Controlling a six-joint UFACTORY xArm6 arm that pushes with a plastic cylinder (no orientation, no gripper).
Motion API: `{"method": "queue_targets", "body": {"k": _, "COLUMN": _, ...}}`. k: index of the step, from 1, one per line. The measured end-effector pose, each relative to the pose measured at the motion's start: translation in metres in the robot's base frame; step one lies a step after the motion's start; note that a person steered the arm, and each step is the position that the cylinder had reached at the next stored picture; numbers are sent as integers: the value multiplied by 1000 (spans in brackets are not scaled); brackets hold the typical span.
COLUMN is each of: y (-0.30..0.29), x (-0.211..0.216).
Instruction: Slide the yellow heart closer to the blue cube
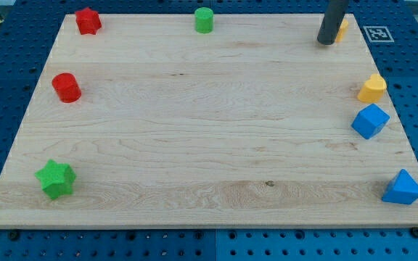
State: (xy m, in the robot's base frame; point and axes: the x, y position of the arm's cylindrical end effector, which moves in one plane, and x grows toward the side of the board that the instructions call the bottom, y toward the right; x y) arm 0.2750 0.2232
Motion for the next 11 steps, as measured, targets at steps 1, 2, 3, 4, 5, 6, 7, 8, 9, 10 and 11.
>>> {"method": "queue_targets", "body": {"k": 1, "y": 12, "x": -7}}
{"method": "queue_targets", "body": {"k": 2, "y": 16, "x": -10}}
{"method": "queue_targets", "body": {"k": 3, "y": -15, "x": 10}}
{"method": "queue_targets", "body": {"k": 4, "y": -55, "x": 44}}
{"method": "queue_targets", "body": {"k": 5, "y": -56, "x": 76}}
{"method": "queue_targets", "body": {"k": 6, "y": -58, "x": 84}}
{"method": "queue_targets", "body": {"k": 7, "y": -58, "x": 84}}
{"method": "queue_targets", "body": {"k": 8, "y": -27, "x": 71}}
{"method": "queue_targets", "body": {"k": 9, "y": 36, "x": 62}}
{"method": "queue_targets", "body": {"k": 10, "y": 94, "x": 87}}
{"method": "queue_targets", "body": {"k": 11, "y": 98, "x": 119}}
